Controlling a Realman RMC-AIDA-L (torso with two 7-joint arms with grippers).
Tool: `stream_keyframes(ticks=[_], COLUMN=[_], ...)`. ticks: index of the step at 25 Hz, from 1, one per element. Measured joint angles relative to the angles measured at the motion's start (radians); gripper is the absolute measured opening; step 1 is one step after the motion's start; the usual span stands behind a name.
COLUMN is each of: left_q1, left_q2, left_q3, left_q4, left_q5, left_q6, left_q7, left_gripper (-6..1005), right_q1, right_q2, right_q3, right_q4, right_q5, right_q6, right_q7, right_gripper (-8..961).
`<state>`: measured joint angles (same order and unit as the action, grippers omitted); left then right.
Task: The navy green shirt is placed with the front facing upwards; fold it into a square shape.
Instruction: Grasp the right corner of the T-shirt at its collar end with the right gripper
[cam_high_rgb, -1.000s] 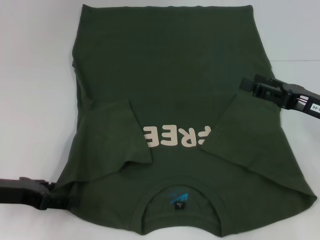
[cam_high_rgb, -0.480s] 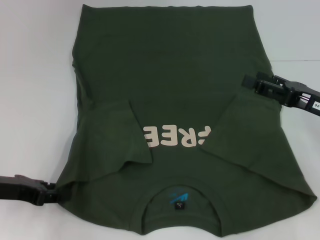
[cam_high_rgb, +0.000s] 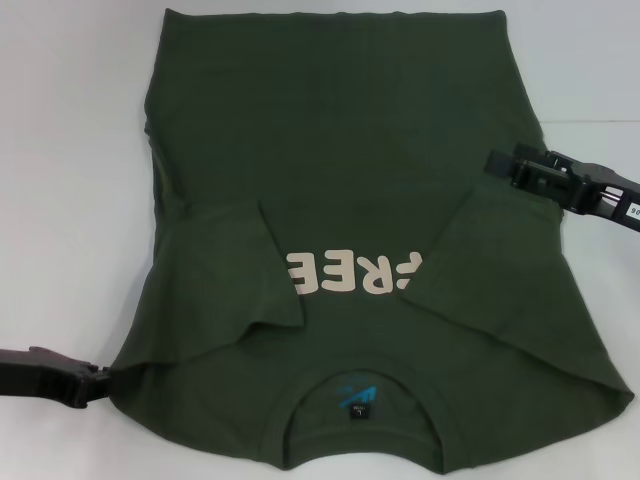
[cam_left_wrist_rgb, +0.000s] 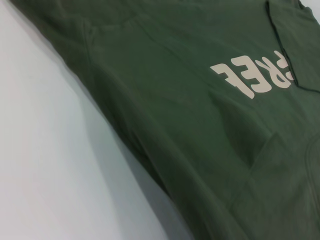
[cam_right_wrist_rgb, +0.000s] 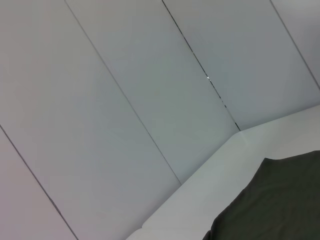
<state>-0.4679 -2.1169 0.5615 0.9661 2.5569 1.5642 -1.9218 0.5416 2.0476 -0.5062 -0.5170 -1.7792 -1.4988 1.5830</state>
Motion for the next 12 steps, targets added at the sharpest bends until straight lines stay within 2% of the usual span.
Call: stream_keyframes(ticks=[8,12], left_q1=[0.000,0.005], left_q2=[-0.003,-0.007], left_q3=[-0.008,-0.009], left_q4=[-0.001,-0.002], left_q5=[-0.023,-0.056], left_q6=[0.005,0.006], left_q7=[-0.010,-0.011], left_gripper=[36,29], right_q1=[0.000,-0.007], right_q2=[-0.005,-0.032], right_q3=[-0.007,-0.014], right_q4=[0.000,-0.006], right_q5=[-0.006,-0.044], right_q6=[-0.005,-0.054], right_q7=[0.012,0.072], right_gripper=[944,945])
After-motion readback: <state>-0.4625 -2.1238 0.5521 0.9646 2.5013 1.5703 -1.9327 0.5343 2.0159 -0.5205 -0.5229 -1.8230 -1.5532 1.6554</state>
